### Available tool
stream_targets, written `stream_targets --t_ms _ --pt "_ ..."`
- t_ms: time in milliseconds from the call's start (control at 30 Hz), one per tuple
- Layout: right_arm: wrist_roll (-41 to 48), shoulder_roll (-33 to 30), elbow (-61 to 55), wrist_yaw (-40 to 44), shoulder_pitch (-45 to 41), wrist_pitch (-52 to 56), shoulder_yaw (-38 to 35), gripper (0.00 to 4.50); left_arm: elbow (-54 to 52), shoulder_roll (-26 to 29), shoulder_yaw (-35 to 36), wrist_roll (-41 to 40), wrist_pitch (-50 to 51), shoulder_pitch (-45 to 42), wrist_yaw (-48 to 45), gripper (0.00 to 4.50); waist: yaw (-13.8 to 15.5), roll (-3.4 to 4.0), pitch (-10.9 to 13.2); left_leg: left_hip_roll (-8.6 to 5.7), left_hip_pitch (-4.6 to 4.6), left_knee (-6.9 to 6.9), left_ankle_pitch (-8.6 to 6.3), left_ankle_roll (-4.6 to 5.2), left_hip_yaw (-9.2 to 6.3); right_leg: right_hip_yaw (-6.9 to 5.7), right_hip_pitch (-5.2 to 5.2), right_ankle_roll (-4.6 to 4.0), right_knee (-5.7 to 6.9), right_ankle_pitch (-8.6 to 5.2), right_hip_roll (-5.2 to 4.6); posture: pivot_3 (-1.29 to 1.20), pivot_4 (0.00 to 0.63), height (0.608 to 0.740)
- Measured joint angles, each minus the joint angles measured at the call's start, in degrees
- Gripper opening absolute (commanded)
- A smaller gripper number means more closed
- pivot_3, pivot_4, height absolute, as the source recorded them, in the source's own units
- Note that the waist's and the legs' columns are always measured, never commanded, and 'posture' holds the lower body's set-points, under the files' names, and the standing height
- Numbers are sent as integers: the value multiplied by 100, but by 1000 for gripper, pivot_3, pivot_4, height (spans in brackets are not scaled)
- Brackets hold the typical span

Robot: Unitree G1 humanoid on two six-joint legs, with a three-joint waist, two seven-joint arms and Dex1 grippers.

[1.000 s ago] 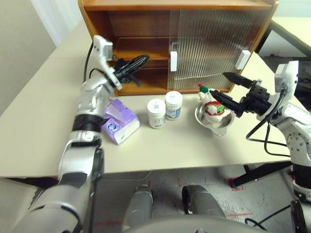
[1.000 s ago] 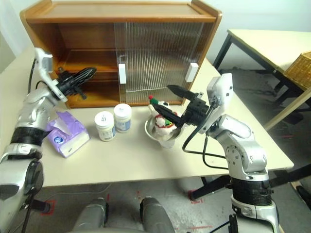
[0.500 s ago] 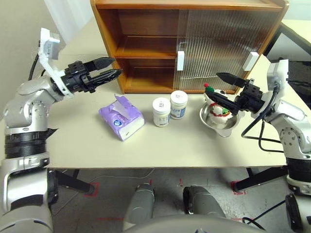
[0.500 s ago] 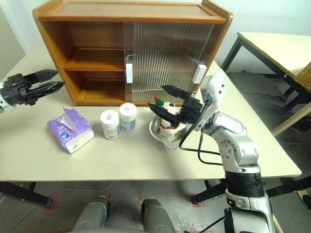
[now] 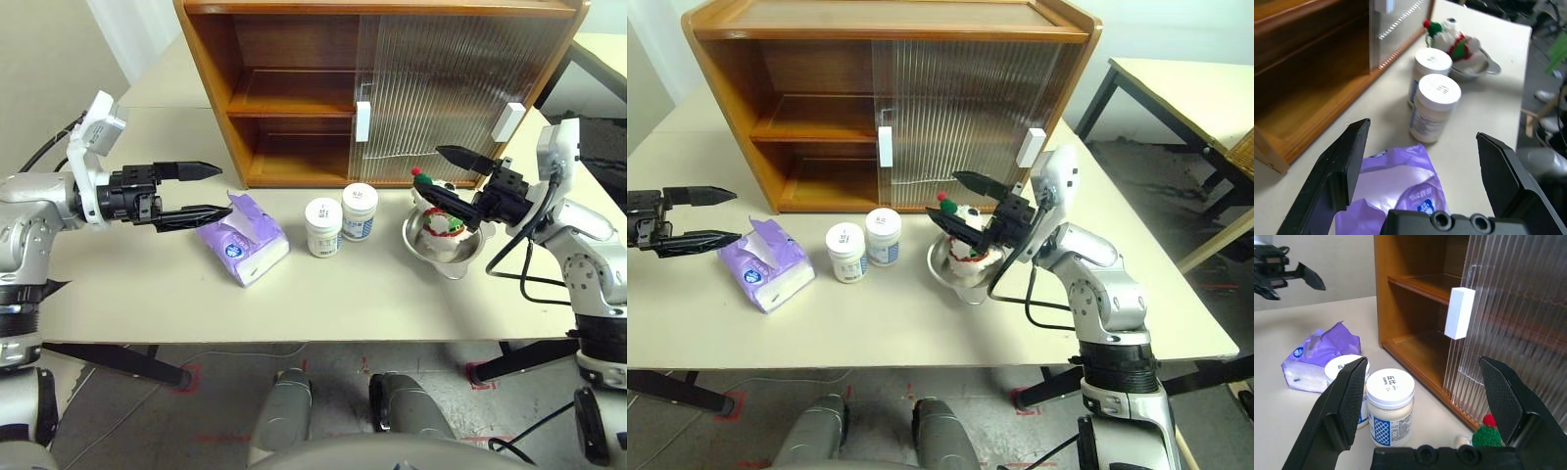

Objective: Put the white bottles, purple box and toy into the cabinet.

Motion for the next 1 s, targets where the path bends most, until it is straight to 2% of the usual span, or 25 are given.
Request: stream_targets --t_ms 167,367,600,833,1000 --pt "-11 17 1 4 1 -19 0 4500 7 418 -244 271 -177 211 -410 4487 -13 1 -1 4 2 -29 3 0 4 61 -22 -6 0 2 2 104 71 740" --pt "-23 30 4 1 2 -32 0 4500 340 459 -676 882 -1000 181 -750 4487 -9 0 -2 6 1 -36 10 2 4 69 -33 -27 2 15 6 98 67 740" --pt "-27 46 -6 -13 11 -39 1 4500 894 298 -1130 1489 -1965 -52 -944 4487 -26 1 -5 6 2 -36 13 8 6 75 -35 -45 2 26 8 69 66 740" --pt "-26 45 -87 -87 135 -39 -4 4500 1020 92 -1299 1675 -2370 -110 -982 4487 -86 1 -6 6 1 -36 15 12 8 74 -36 -46 2 28 8 56 69 740" --pt "-22 35 -190 -137 150 -38 -14 4500 1408 -148 -1479 2022 -3028 -169 -921 4487 -139 2 -7 6 1 -35 21 22 8 73 -35 -42 2 31 9 50 71 740"
